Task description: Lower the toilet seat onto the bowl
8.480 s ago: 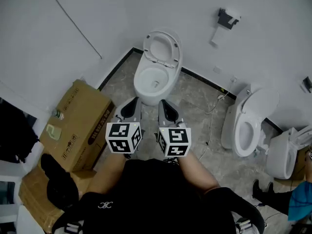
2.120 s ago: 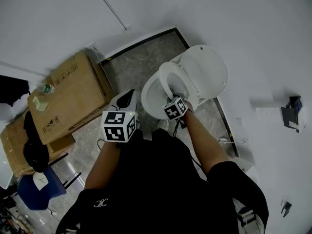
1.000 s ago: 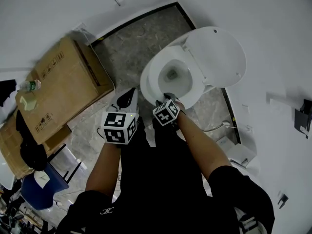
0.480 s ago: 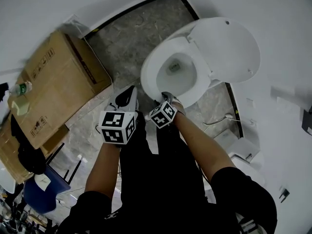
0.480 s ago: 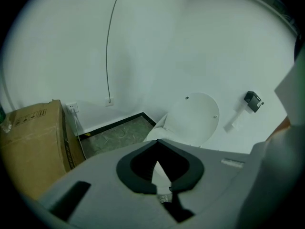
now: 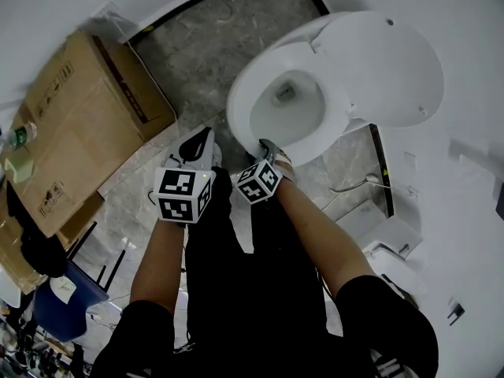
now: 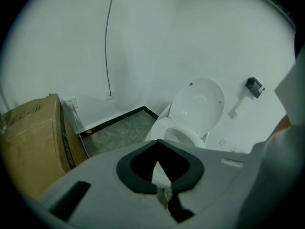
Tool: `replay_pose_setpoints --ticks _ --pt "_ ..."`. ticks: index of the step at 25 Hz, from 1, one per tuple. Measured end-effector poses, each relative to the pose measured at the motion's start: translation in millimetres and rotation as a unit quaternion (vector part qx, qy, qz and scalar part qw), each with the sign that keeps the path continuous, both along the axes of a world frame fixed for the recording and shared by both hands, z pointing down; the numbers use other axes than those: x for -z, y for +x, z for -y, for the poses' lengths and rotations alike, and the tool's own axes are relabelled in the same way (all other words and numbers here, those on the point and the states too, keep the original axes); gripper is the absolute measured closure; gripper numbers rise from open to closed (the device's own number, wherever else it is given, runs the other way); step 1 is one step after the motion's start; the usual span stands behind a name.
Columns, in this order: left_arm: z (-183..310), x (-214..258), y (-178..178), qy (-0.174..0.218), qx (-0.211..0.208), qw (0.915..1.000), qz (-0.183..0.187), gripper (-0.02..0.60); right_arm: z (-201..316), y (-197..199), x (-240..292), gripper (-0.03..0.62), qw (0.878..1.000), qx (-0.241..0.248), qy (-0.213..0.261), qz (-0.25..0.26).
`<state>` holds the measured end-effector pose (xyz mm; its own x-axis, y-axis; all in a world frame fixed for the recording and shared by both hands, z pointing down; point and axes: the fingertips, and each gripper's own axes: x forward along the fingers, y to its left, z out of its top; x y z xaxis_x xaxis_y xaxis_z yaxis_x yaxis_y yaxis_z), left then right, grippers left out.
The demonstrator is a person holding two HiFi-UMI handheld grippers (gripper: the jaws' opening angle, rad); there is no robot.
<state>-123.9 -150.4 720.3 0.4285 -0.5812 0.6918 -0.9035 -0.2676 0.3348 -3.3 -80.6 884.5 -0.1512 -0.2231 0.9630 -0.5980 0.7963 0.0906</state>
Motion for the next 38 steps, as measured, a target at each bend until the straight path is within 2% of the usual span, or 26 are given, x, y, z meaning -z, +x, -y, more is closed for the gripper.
replay_pose_setpoints --ticks 8,15,31,38 --pt "-7 -30 -1 -0.011 -0.004 0.9999 0.005 0.572 -5 -5 -30 0.359 0.998 -0.030 -0.031 0.041" --pt "-6 -43 5 -0.016 -0.011 0.9998 0.004 0.572 -6 -7 -54 0.361 0.997 -0.047 -0.043 0.053" --pt "-8 -76 -1 -0.049 -0.010 0.9988 0.004 0.572 -4 -8 -101 0.376 0.996 -0.053 -0.059 0.046" --pt "-14 -85 -4 -0.057 -0.010 0.9983 0.005 0.572 -4 -11 -100 0.382 0.997 -0.038 -0.038 0.046"
